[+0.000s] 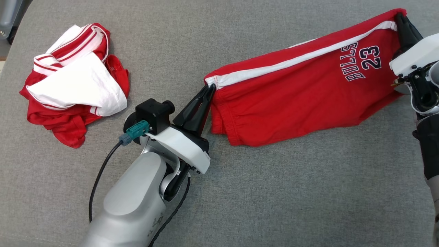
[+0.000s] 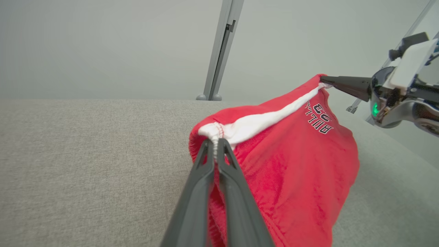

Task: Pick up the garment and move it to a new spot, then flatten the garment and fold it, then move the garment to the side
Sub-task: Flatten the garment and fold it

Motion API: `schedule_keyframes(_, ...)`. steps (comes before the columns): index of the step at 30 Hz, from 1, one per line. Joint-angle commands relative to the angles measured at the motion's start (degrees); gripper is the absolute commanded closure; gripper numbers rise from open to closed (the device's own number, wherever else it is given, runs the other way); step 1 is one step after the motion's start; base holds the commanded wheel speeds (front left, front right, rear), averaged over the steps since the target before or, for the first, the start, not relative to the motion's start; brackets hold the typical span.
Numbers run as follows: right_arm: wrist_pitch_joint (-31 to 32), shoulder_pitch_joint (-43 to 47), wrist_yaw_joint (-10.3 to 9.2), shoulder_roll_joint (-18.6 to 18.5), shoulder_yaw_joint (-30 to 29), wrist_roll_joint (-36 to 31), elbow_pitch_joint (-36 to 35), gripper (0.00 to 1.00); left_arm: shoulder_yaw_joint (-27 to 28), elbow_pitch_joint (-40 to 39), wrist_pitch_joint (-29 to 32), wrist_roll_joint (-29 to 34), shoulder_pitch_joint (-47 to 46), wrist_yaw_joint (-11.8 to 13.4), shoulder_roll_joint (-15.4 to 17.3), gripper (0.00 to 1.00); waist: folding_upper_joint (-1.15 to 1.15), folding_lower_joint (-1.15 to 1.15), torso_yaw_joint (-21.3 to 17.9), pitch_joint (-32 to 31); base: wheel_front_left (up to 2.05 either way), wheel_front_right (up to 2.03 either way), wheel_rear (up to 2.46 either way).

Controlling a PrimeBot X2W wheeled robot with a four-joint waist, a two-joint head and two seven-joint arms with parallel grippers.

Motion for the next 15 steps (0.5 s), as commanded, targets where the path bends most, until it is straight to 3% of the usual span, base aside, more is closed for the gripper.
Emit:
schedule_keyframes(1, -1.14, -1.44, 0.01, -0.79, 0.34, -0.16, 2.25, 1.00, -0.88, 1.25, -0.01, -0.55, -1.56, -0.32, 0.08, 1.00, 0.00, 0.00, 0.38, 0.66, 0.00, 0.00, 0.00)
schedule_keyframes(2, -1.78, -2.26, 0.01, -0.77, 0.65, -0.08, 3.35, 0.74, -1.26, 1.87, -0.01, -0.78, -2.20, -0.32, 0.03, 1.00, 0.00, 0.00, 0.49, 0.83, 0.00, 0.00, 0.00)
schedule_keyframes(3, -1.78, -2.26, 0.01, -0.77, 0.65, -0.08, 3.35, 0.74, -1.26, 1.87, -0.01, -0.78, -2.20, -0.32, 0.03, 1.00, 0.00, 0.00, 0.49, 0.83, 0.00, 0.00, 0.00)
schedule_keyframes(4, -2.45, -2.86, 0.01, -0.67, 1.04, -0.02, 4.41, 0.17, -1.41, 2.31, -0.01, -0.77, -2.96, -0.33, 0.00, 0.90, 0.00, 0.00, 0.56, 0.94, 0.00, 0.00, 0.00)
schedule_keyframes(5, -2.96, -3.13, 0.01, -0.48, 1.56, 0.10, 5.34, 0.00, -1.57, 2.68, -0.01, -0.61, -3.38, -0.33, -0.08, 0.52, 0.00, 0.00, 0.59, 0.94, 0.00, 0.00, 0.00)
schedule_keyframes(6, -3.39, -3.30, 0.01, -0.37, 2.27, 0.32, 6.00, 0.00, -1.63, 3.01, -0.01, -0.45, -3.50, -0.33, -0.19, 0.00, 0.00, 0.00, 0.58, 0.83, 0.00, 0.00, 0.00)
schedule_keyframes(15, -6.23, -0.44, 0.01, -1.67, 10.83, 3.14, 6.17, 0.00, 4.09, 1.06, -0.01, 1.95, 0.81, -0.32, -0.48, 0.00, 0.00, 0.00, -0.95, -2.50, 0.00, 0.00, 0.00)
